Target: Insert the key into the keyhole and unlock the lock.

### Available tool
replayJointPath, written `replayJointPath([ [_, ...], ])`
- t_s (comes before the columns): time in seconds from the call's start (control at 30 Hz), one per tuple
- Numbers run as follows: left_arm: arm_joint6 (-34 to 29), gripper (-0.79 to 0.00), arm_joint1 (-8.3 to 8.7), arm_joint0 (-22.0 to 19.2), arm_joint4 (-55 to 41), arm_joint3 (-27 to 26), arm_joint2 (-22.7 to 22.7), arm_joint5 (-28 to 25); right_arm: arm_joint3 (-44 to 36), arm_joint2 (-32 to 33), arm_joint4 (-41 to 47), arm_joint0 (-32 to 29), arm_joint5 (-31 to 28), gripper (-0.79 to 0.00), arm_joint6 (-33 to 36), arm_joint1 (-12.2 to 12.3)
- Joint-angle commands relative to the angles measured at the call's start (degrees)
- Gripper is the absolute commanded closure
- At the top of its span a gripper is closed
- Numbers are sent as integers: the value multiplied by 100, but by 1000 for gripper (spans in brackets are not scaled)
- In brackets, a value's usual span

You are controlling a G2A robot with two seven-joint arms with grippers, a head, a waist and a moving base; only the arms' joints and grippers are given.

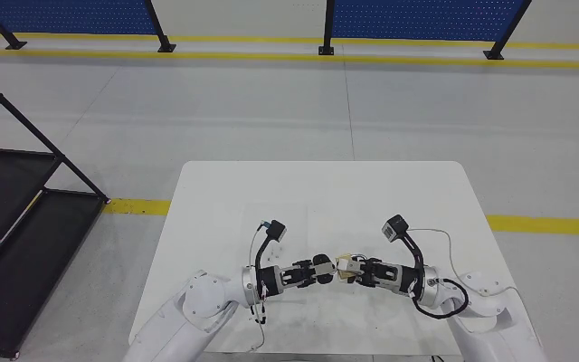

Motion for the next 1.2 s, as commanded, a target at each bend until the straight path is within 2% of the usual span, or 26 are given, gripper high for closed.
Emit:
replayJointPath([
  [0.0, 54, 0, 2, 7, 76, -9, 0, -37, 6, -2, 7, -2, 5, 0, -26, 7],
  [1.17, 942, 0, 71, 202, 1981, -306, -96, -816, 72, -173, 29, 82, 19, 0, -304, 111],
])
